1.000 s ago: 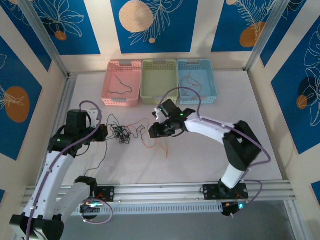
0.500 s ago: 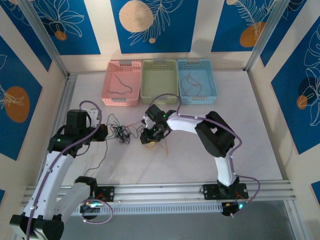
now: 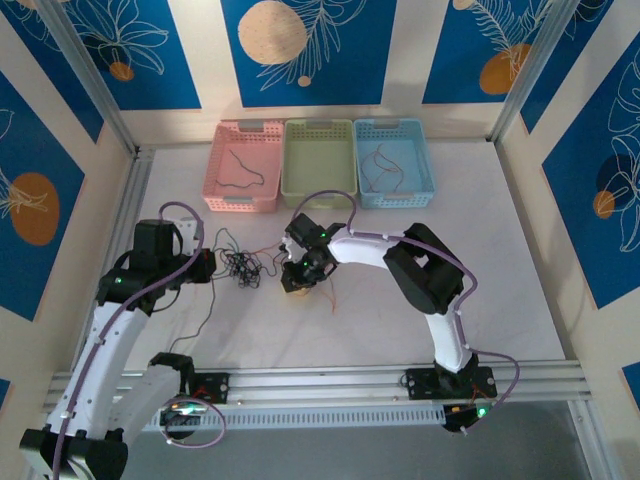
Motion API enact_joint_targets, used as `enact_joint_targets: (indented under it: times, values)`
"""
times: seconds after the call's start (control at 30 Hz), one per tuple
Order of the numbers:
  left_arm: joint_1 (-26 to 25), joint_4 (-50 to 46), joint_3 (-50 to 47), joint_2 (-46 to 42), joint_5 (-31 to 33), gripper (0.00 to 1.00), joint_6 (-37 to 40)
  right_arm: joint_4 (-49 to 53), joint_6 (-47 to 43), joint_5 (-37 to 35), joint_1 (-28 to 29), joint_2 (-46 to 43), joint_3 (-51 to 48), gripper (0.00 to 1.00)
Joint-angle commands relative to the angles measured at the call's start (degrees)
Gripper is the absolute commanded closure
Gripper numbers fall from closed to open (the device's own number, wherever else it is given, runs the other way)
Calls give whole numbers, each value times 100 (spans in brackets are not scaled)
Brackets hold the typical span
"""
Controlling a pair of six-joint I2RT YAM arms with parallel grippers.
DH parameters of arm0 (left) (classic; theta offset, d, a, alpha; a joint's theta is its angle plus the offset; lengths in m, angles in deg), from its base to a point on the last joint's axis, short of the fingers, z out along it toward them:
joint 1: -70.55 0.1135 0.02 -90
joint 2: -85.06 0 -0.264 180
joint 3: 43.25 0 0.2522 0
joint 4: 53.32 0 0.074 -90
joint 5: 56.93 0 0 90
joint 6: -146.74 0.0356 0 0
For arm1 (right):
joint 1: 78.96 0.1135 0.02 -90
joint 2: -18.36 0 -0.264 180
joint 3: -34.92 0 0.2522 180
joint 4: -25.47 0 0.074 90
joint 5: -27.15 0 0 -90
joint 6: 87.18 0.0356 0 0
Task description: Untangle the cables
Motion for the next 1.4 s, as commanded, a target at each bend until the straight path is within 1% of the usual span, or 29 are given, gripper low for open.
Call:
enact_joint_targets:
  times: [0.0,0.1,0.13,0.2,0.27,0.4,0.5,0.6,0.73,0.83,1.0,1.13,1.23,1.37]
  values:
    - [65,73,-34,-46,-137,100,-83,138,-39,70,110,122,15,89]
    - [65,73,-34,-49,-113,100,-93,105,-82,25,101,-52,-69,98]
    - [68,65,-34,-52,-103,100,-92,124,-157,0,107,-152,-103,100]
    - [65,60,-34,-54,-64,100,-103,190,-310,-105,69,-379,-210,100]
    - [73,32,-28,-31,25,100,-110,168,-412,-5,-68,-606,-458,100]
    - [65,-22,0,-52,229,100,-122,12,-408,156,-719,-1195,-1274,100]
    - [76,-76,28,-90,438,100,-134,-39,-442,102,-1321,-1778,-1914,100]
    - [107,-102,34,-106,556,100,-149,-204,-195,162,-2356,-2410,-2555,100]
    - [159,-120,46,-147,632,100,-166,-659,215,547,-3813,-3193,-3311,100]
    - [187,-120,46,-169,666,100,-166,-765,348,548,-4528,-3608,-3587,100]
    - [290,-138,62,-238,774,100,-175,-783,527,305,-5170,-4053,-3807,100]
    - [344,-144,67,-319,865,100,-189,-794,604,234,-5524,-4289,-3895,100]
    - [346,-129,54,-288,786,100,-182,-963,718,436,-5605,-4427,-3952,100]
    - [355,-129,54,-282,788,100,-180,-857,744,334,-5693,-4563,-3876,100]
